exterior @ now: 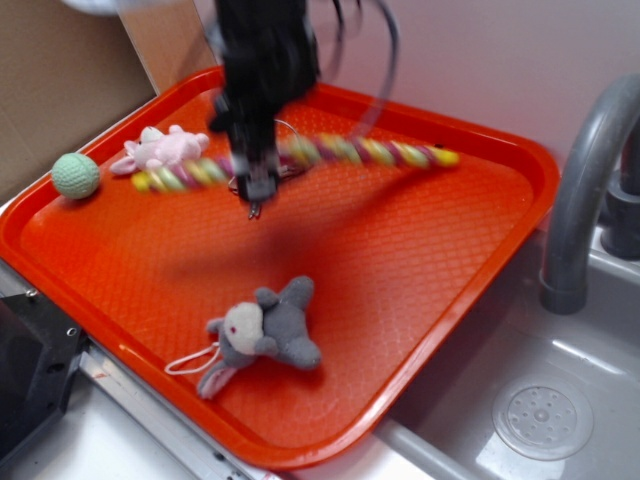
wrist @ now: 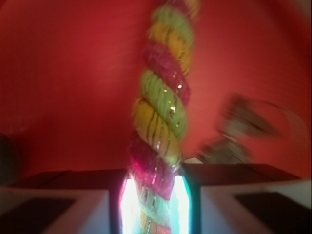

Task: Grab the multicolored rope.

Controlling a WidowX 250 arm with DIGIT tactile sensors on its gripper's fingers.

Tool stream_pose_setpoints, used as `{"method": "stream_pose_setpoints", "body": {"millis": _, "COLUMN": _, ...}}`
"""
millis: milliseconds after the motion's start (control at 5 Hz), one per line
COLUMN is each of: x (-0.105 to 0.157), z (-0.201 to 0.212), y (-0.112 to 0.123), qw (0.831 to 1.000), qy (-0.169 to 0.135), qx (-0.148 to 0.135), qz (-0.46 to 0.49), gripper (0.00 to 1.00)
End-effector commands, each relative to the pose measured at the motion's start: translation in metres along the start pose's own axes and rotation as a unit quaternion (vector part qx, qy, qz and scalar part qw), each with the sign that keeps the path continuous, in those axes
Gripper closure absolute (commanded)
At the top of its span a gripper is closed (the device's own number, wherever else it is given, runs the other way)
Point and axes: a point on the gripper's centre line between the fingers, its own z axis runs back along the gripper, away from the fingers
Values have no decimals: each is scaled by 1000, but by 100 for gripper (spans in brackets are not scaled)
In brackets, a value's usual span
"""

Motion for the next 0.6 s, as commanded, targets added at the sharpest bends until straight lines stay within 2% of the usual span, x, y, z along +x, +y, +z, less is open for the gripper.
{"method": "stream_pose_setpoints", "body": {"millis": 0, "x": -35, "z": 100, "y": 18, "qw": 964, "qy": -41, "qx": -53, "qz": 257, "gripper": 100}}
{"method": "stream_pose_setpoints", "body": {"millis": 200, "x": -46, "z": 127, "y": 11, "qw": 938, "qy": -72, "qx": -61, "qz": 335, "gripper": 100}}
{"method": "stream_pose_setpoints", "body": {"millis": 400, "x": -41, "z": 128, "y": 3, "qw": 941, "qy": -88, "qx": -79, "qz": 317, "gripper": 100}}
